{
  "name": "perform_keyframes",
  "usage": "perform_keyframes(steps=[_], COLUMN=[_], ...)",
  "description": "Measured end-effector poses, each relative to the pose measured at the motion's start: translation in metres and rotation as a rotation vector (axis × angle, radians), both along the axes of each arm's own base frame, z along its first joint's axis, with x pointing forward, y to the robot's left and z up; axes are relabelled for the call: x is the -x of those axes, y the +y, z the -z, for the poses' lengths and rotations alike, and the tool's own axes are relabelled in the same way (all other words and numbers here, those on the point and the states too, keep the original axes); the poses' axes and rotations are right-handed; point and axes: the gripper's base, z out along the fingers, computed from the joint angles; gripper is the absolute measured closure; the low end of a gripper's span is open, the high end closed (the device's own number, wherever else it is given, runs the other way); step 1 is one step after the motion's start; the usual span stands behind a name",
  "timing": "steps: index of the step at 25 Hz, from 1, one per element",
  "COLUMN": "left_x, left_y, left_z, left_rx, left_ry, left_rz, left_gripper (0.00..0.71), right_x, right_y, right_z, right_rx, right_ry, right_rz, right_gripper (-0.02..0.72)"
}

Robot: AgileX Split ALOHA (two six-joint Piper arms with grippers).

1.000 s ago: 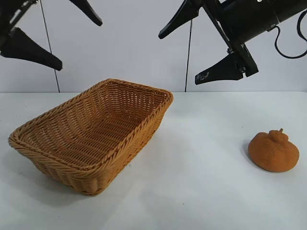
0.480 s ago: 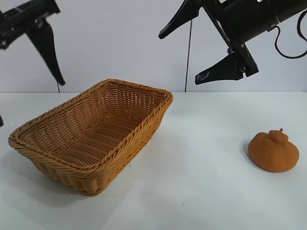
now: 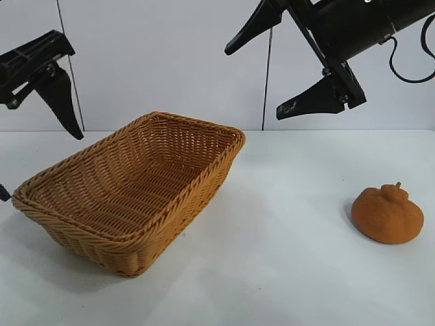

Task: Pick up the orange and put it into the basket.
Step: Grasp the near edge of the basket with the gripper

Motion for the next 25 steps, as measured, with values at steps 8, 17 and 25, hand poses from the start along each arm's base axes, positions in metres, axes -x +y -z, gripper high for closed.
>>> perform_keyframes(steps=[8, 17, 25], left_x=[-0.018, -0.035, -0.037], left_y=[-0.009, -0.018, -0.019], left_z=[0.047, 0.102, 0.108], left_rx=[-0.042, -0.024, -0.035], left_ry=[0.125, 0.203, 0.201], left_rz=[-0.025, -0.092, -0.090], left_gripper=[0.128, 0.128, 0.150], right_x=[0.000, 0.000, 0.000], right_y=[0.000, 0.000, 0.000], right_z=[0.000, 0.000, 0.000], right_rx=[0.000, 0.001, 0.001], right_ry=[0.000, -0.002, -0.002], right_rz=[0.000, 0.002, 0.002], right_gripper=[0.010, 0.010, 0.010])
